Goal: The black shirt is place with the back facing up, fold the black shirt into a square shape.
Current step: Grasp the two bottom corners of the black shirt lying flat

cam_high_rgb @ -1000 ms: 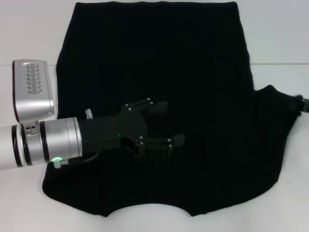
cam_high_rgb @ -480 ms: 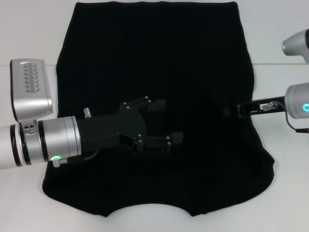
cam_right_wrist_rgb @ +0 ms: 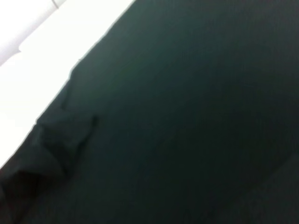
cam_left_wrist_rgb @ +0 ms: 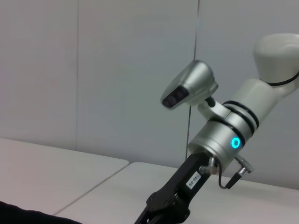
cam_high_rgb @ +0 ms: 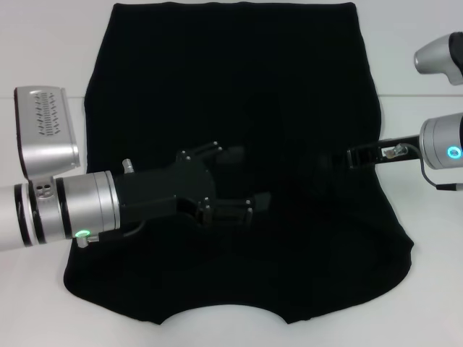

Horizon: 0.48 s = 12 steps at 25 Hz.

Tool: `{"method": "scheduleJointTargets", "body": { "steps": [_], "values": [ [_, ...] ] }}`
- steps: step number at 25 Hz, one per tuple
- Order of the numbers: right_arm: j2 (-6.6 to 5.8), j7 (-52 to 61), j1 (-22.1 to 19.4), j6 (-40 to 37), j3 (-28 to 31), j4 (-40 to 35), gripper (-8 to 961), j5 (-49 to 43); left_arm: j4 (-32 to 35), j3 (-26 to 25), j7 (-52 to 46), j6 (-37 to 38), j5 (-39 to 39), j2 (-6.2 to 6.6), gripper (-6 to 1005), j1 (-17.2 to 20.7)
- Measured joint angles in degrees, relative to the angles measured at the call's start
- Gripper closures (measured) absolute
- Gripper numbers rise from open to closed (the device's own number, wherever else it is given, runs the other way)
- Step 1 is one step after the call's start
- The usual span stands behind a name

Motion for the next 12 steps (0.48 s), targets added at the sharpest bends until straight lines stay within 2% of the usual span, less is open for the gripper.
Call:
{"method": "scheduleJointTargets", "body": {
  "steps": [2,5,9,12],
  "values": [
    [0.06,-0.3,-0.1,-1.3,0.1,-1.0,928,0.9,0.0,0.0,-0.4,-0.2,0.0,0.08,53,-0.2],
    [-0.21,-0.8,-0.2,-2.7,0.2,-1.4,712,2.1,0.0,-0.1,-0.8,-0.3,0.0,0.13,54,-0.3],
    [-0.51,-3.4,-1.0,-3.3,0.4,-1.4,534,5.0,0.0,-1.6,-2.8,-0.3,0.0,0.34,54,-0.2],
    [-0.23,-8.2,-1.8,-3.5,0.4,-1.1,407,8.5,0.0,-4.0,-6.2,0.3,0.3,1.01,54,0.2]
  ]
}}
